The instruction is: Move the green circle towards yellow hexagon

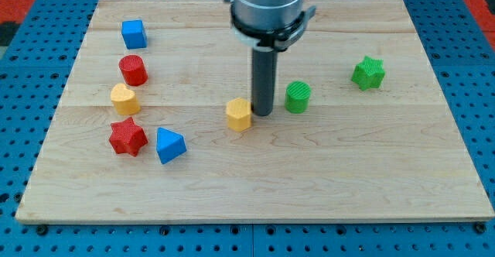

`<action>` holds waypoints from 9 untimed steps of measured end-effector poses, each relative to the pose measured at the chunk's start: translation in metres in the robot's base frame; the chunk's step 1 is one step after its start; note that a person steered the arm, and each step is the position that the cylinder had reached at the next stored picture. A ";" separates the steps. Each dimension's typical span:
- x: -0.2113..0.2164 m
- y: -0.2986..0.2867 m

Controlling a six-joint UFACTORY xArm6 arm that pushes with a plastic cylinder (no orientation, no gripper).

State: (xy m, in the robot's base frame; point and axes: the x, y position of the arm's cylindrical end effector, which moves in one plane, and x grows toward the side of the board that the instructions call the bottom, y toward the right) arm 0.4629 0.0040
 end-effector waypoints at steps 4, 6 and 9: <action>0.021 0.122; -0.007 0.096; -0.033 0.101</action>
State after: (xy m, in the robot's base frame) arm 0.4301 0.1047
